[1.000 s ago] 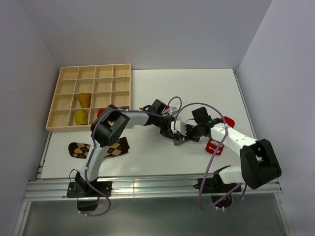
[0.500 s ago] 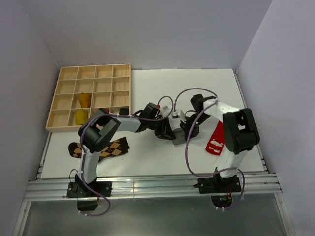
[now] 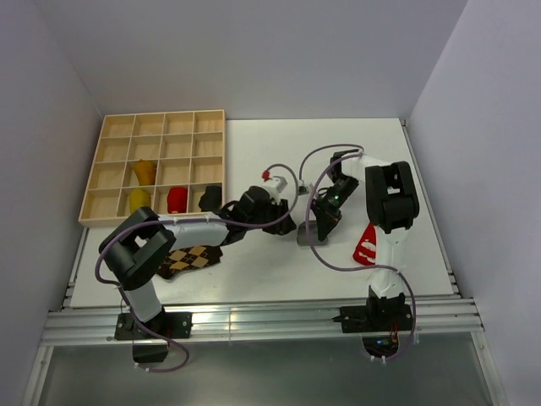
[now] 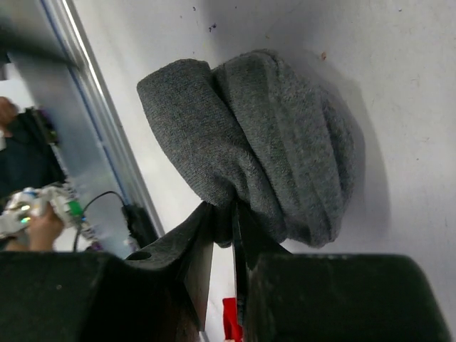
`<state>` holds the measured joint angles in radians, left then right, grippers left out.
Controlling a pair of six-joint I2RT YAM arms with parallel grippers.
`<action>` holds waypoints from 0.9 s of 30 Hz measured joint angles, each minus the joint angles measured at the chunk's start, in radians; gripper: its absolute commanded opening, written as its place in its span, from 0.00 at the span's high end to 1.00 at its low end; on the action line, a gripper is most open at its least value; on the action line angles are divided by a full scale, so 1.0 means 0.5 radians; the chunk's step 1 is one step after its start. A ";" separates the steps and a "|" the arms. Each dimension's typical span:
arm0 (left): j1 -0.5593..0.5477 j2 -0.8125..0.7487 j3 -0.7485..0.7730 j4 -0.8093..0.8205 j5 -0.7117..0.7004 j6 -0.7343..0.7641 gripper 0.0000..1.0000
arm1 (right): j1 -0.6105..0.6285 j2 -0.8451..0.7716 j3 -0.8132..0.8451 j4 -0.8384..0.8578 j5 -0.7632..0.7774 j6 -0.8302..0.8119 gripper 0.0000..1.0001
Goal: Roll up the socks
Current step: Roll the sock at the center of the board.
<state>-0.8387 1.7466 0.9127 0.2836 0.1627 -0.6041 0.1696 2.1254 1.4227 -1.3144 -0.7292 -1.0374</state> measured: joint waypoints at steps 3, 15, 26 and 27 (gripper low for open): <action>-0.189 0.002 0.075 -0.008 -0.141 0.230 0.50 | -0.001 0.112 0.103 -0.097 -0.019 0.016 0.79; -0.376 0.297 0.335 -0.051 -0.322 0.829 0.50 | -0.040 0.272 0.220 -0.227 -0.087 0.098 0.78; -0.347 0.369 0.385 -0.082 -0.207 0.934 0.51 | -0.065 0.314 0.260 -0.256 -0.089 0.156 0.79; -0.336 0.369 0.385 -0.081 -0.178 0.925 0.51 | -0.070 0.317 0.260 -0.257 -0.093 0.165 0.79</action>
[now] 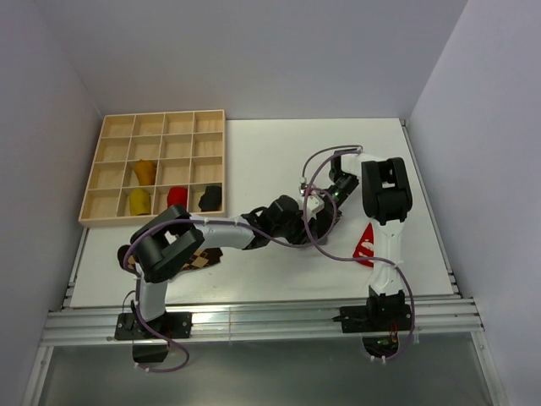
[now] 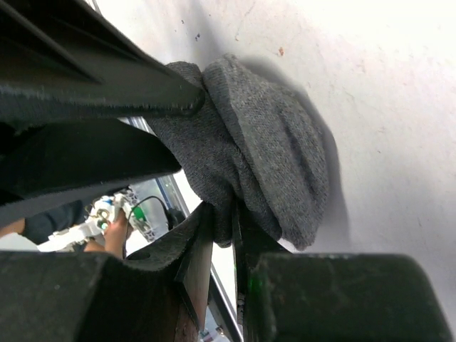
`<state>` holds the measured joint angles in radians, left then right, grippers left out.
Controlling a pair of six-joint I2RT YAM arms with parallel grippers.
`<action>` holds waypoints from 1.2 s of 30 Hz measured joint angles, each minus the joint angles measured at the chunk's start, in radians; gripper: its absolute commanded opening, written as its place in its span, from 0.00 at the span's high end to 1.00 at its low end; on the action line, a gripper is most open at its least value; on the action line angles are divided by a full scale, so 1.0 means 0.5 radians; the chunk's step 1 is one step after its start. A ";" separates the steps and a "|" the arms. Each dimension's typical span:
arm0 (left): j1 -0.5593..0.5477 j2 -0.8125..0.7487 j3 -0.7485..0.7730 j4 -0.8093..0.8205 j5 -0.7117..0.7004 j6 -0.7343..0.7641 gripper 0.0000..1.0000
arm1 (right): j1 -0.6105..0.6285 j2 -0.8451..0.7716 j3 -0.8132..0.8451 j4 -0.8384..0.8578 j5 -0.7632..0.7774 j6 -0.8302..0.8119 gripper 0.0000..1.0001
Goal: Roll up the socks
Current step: Roll the sock at the center of the board.
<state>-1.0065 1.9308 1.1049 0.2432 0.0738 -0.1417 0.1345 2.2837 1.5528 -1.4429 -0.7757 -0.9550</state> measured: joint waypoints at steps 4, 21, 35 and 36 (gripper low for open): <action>0.061 0.000 -0.010 0.007 0.130 -0.029 0.52 | -0.014 0.000 0.000 0.003 -0.002 0.041 0.79; 0.153 0.183 0.230 -0.226 0.438 -0.410 1.00 | -0.076 -0.346 -0.278 0.380 0.107 0.304 0.53; 0.240 0.166 0.467 -0.987 0.607 -0.768 1.00 | -0.538 -1.303 -0.826 1.258 0.160 0.456 0.52; 0.255 0.169 0.496 -1.056 0.631 -0.787 1.00 | -0.536 -1.363 -0.890 1.284 0.161 0.439 0.52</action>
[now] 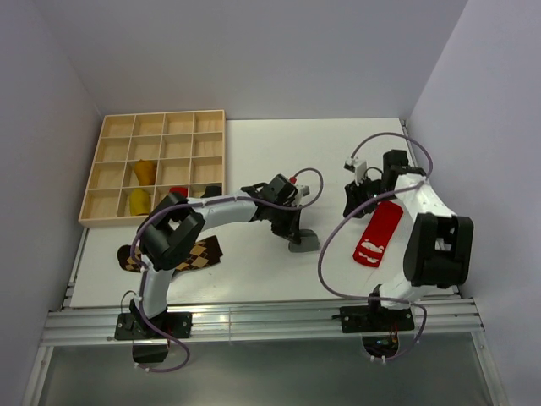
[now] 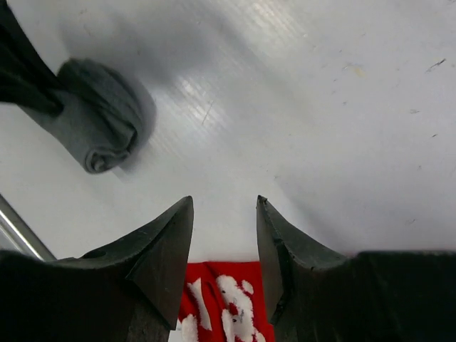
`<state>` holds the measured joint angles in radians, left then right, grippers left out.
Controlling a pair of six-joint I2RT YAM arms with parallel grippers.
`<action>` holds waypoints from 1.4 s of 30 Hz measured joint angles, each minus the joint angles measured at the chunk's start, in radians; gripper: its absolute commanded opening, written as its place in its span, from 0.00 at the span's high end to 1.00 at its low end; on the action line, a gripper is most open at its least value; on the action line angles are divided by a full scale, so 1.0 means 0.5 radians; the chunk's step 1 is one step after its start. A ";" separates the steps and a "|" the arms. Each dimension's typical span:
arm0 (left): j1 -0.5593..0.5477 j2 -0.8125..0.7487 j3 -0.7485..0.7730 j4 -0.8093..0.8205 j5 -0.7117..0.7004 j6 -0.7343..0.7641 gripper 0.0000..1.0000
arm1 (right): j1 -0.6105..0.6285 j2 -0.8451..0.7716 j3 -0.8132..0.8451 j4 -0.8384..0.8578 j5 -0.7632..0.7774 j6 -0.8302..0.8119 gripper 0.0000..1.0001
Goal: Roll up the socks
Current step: Roll the sock at the center of the board.
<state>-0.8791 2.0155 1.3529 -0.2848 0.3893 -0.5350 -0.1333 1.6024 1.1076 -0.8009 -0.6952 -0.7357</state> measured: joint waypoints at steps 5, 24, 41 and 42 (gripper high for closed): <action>0.084 0.086 0.184 -0.272 0.134 -0.065 1.00 | 0.028 -0.420 -0.373 0.160 -0.010 -0.173 0.48; 0.288 0.414 0.406 -0.477 0.597 -0.230 1.00 | 0.829 -1.122 -0.906 0.424 0.060 -0.655 0.39; 0.338 0.500 0.459 -0.507 0.771 -0.230 0.99 | 1.396 -0.882 -1.051 0.840 0.530 -0.673 0.38; 0.339 0.505 0.464 -0.510 0.779 -0.230 0.99 | 1.409 -0.856 -1.052 0.865 0.552 -0.673 0.38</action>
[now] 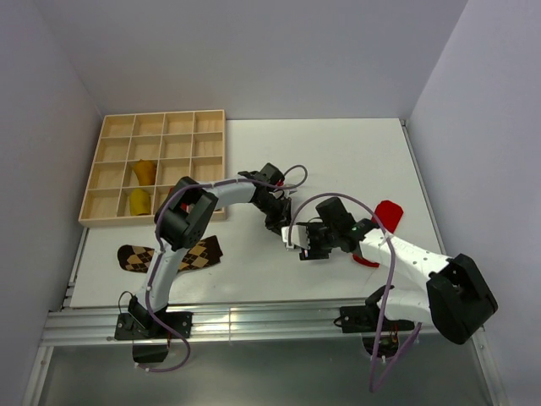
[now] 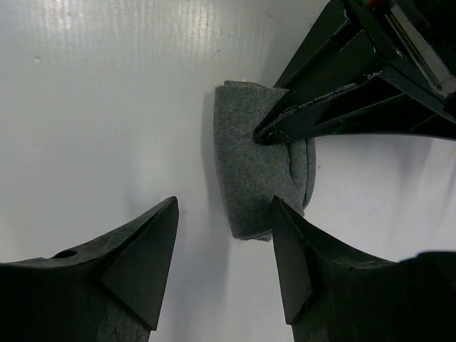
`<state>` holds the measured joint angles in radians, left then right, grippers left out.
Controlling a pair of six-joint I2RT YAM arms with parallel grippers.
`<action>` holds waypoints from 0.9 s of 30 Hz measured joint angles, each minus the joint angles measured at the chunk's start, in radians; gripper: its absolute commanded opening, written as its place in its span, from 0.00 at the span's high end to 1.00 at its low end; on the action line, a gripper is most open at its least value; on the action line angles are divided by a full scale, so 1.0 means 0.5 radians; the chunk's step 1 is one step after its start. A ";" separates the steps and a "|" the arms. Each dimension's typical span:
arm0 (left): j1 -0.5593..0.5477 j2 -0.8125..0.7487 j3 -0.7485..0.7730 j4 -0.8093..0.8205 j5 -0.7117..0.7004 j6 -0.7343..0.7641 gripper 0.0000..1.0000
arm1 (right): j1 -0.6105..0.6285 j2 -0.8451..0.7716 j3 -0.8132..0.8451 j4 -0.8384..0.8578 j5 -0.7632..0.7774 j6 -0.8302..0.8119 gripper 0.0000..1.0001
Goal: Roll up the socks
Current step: Roll the sock at the center of the board.
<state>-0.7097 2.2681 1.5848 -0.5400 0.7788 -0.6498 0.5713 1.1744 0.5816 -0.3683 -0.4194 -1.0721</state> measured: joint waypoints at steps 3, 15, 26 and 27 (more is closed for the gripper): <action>0.005 0.006 0.007 -0.005 0.014 0.002 0.99 | 0.014 0.067 -0.001 0.066 0.063 -0.002 0.39; 0.011 0.014 -0.005 0.032 0.056 0.002 0.89 | 0.014 0.343 0.065 0.191 0.177 0.021 0.68; 0.042 -0.231 -0.484 0.630 0.038 -0.179 0.61 | -0.214 0.655 0.507 -0.320 -0.135 0.101 0.73; 0.042 -0.278 -0.543 0.704 -0.005 -0.192 0.60 | -0.261 0.726 0.588 -0.408 -0.192 0.089 0.73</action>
<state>-0.6888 2.1288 1.3132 -0.1879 0.7765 -0.7460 0.4408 1.5375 0.8757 -0.5724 -0.5156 -1.0275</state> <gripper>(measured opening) 0.388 0.303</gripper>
